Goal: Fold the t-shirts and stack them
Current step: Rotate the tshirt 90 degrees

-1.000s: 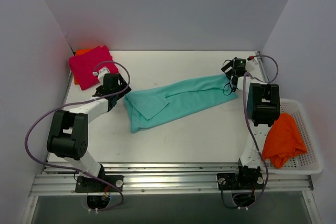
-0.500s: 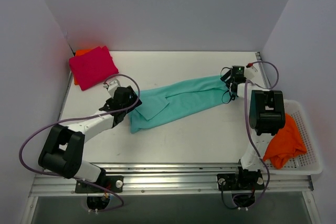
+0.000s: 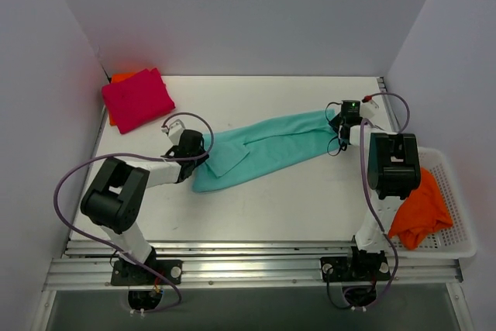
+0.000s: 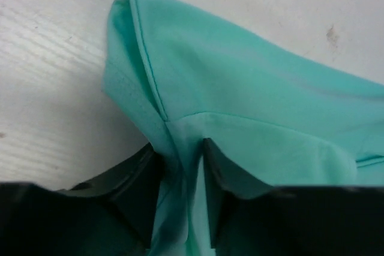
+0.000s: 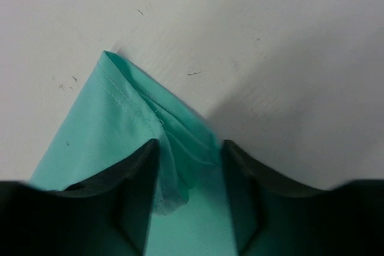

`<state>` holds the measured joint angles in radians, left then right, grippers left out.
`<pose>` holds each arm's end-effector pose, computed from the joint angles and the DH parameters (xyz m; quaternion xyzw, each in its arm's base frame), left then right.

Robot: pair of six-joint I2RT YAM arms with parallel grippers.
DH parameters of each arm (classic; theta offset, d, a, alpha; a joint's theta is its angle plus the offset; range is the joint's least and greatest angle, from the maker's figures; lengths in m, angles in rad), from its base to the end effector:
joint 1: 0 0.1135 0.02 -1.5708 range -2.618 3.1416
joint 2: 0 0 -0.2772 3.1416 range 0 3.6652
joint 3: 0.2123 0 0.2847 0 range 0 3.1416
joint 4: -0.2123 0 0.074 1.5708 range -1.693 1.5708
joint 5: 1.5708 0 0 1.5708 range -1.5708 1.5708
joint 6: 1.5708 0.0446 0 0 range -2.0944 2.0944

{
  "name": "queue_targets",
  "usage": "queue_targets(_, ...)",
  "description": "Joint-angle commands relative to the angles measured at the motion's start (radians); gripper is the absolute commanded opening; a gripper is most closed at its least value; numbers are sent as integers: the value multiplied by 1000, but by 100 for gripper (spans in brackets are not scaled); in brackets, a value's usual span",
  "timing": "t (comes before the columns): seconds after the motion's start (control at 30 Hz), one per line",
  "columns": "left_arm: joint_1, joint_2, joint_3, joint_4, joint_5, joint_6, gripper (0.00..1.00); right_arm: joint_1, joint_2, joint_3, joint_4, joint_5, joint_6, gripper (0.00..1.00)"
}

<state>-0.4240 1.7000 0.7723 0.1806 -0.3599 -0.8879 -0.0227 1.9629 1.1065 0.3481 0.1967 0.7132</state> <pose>0.3305 -0.1320 0.1230 -0.2770 0.8610 -0.1102 0.4121 0.4561 -0.0191 0.1414 0.3550 0.7827 0.0910 0.5031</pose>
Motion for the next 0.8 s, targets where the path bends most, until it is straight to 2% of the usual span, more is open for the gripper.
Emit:
queue_targets(0.0, -2, 81, 19, -21, 59, -6, 37, 1, 30, 4, 37, -20, -15, 36)
queue_targets(0.03, -2, 90, 25, -15, 62, -3, 35, 0, 37, 10, 37, -38, -15, 16)
queue_targets(0.07, -1, 92, 28, -13, 62, -3, 33, 0, 40, 13, 35, -43, -18, 16)
queue_targets(0.1, 4, 92, 30, -13, 62, -3, 30, 0, 44, 16, 40, -49, -20, 0)
queue_targets(0.3, 53, 72, 70, -20, 81, 29, 22, 0, 37, 7, 52, -52, -23, 0)
queue_targets(0.33, 73, 76, 88, -41, 85, 46, 10, 1, 22, 1, 51, -54, -17, 0)
queue_targets(0.37, 83, 84, 116, -61, 82, 53, 3, 1, 13, -17, 48, -51, -14, 0)
queue_targets(0.47, 135, 142, 243, -127, 114, 79, 2, 10, -62, -94, 51, -34, 11, 0)
queue_targets(0.53, 162, 180, 303, -115, 137, 76, 2, 17, -111, -151, 71, -14, 22, 0)
queue_targets(0.6, 189, 213, 352, -98, 159, 75, 2, 82, -191, -227, 63, 18, 43, 0)
queue_targets(0.77, 235, 409, 720, -283, 249, 127, 2, 199, -381, -371, 49, 82, 94, 0)
